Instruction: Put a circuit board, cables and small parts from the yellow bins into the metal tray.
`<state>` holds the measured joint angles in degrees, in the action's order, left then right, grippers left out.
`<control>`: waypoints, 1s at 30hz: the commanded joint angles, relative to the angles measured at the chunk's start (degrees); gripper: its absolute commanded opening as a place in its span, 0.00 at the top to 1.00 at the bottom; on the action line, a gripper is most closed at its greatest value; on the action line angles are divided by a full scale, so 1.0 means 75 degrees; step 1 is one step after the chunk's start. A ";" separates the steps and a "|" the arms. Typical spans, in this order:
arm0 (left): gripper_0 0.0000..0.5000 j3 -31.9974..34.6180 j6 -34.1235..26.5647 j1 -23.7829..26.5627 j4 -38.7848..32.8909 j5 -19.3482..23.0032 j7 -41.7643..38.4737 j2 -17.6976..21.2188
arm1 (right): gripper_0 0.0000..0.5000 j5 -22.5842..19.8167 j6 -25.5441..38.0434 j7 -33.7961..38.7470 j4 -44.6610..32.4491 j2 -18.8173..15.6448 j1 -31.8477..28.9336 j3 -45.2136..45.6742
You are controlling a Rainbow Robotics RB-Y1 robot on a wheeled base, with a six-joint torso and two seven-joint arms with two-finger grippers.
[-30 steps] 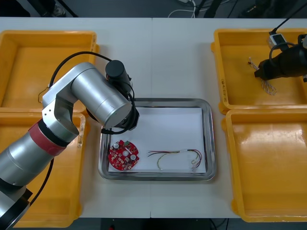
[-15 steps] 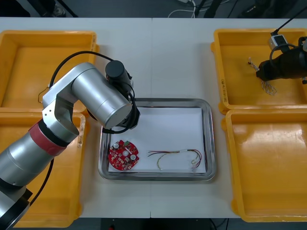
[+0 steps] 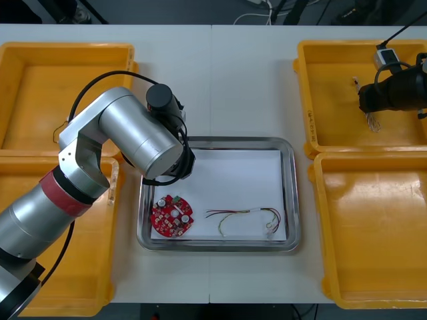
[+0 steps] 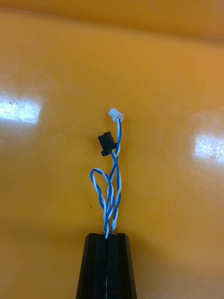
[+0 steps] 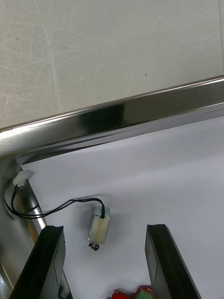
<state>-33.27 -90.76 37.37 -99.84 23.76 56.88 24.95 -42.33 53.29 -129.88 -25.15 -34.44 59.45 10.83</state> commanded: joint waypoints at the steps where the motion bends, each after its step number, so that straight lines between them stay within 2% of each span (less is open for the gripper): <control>1: 0.00 0.0218 -0.0226 0.0232 -0.0117 0.0406 -0.0752 0.0201 | 1.00 0.0300 0.0418 -0.0203 -0.0631 0.0069 -0.0145 0.0127; 8: 0.00 0.1026 -0.1117 0.0783 -0.0141 0.1144 -0.0553 0.0354 | 1.00 0.1155 0.2023 -0.0015 -0.1932 0.0057 -0.0157 0.0490; 18: 0.00 0.2022 -0.1902 0.1311 -0.0153 0.2070 -0.0189 0.0928 | 1.00 0.1448 0.3699 0.0184 -0.3198 -0.0014 -0.0157 0.0630; 24: 0.00 0.2550 -0.2312 0.1381 -0.0129 0.2152 0.0408 0.1186 | 1.00 0.1847 0.4836 0.0324 -0.4135 -0.0014 -0.0157 0.0830; 30: 0.00 0.3159 -0.2406 0.1440 0.0246 0.2234 0.1182 0.1397 | 1.00 0.1964 0.6054 0.0524 -0.5260 -0.0014 -0.0379 0.1181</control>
<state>-13.02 -108.20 45.00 -99.41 39.60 57.26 32.82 -28.30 95.86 -128.14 -58.77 -34.39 57.91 16.75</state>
